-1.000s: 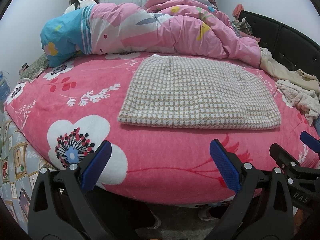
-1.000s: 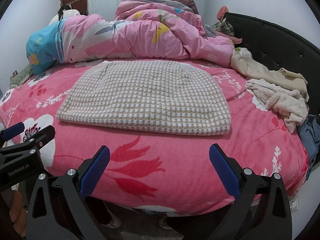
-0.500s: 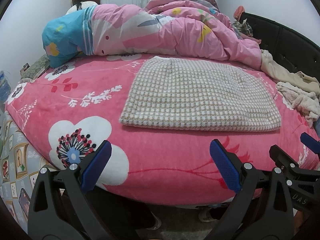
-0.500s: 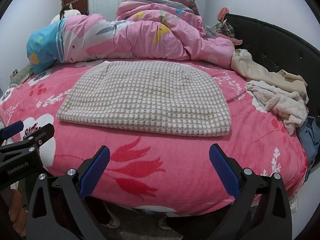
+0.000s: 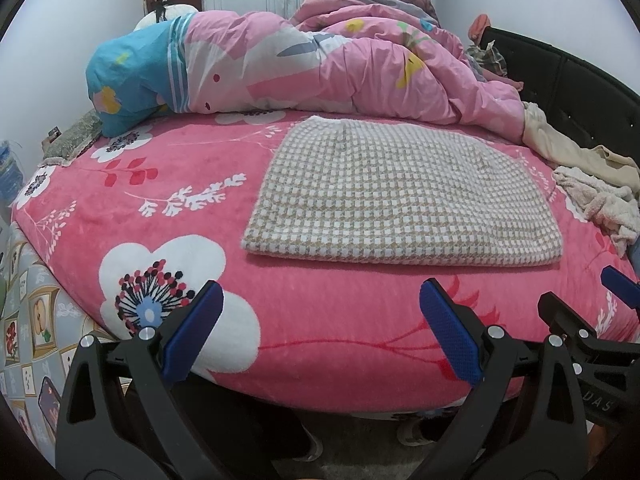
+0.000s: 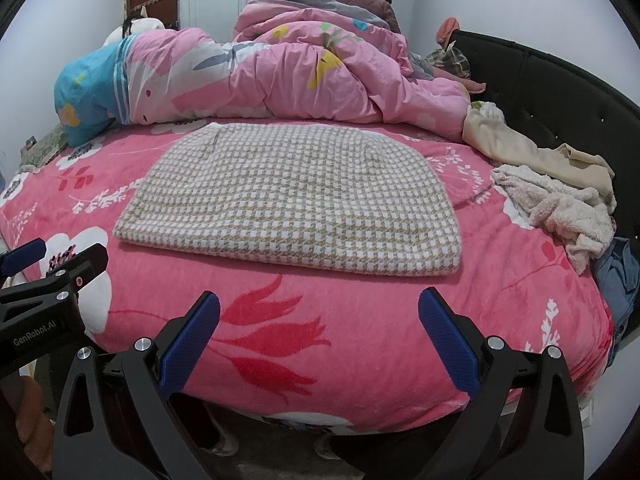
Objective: Fold large clothes
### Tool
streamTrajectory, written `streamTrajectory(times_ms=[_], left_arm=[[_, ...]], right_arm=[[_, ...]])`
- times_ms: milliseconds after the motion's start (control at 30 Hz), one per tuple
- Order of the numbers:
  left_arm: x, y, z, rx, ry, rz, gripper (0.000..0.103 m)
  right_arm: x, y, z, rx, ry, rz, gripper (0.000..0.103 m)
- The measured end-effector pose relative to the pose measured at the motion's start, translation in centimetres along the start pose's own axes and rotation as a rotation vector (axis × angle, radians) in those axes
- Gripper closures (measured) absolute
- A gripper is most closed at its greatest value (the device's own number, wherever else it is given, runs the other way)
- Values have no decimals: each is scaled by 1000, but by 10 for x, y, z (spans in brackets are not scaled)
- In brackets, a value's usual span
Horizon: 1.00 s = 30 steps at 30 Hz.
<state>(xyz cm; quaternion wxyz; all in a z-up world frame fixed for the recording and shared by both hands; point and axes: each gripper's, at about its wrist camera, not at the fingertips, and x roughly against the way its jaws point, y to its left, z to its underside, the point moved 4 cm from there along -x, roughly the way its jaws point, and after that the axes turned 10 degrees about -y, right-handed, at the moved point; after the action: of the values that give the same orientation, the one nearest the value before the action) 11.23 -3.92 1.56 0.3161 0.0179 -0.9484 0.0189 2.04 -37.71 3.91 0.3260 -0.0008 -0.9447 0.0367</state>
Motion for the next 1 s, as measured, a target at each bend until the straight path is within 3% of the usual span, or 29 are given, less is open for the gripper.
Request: streamTrajectory(times_ms=[1000], left_arm=[[0,2,-1,-3,-3,-1,8]], right_arm=[[0,1,0,3,1,4,6]])
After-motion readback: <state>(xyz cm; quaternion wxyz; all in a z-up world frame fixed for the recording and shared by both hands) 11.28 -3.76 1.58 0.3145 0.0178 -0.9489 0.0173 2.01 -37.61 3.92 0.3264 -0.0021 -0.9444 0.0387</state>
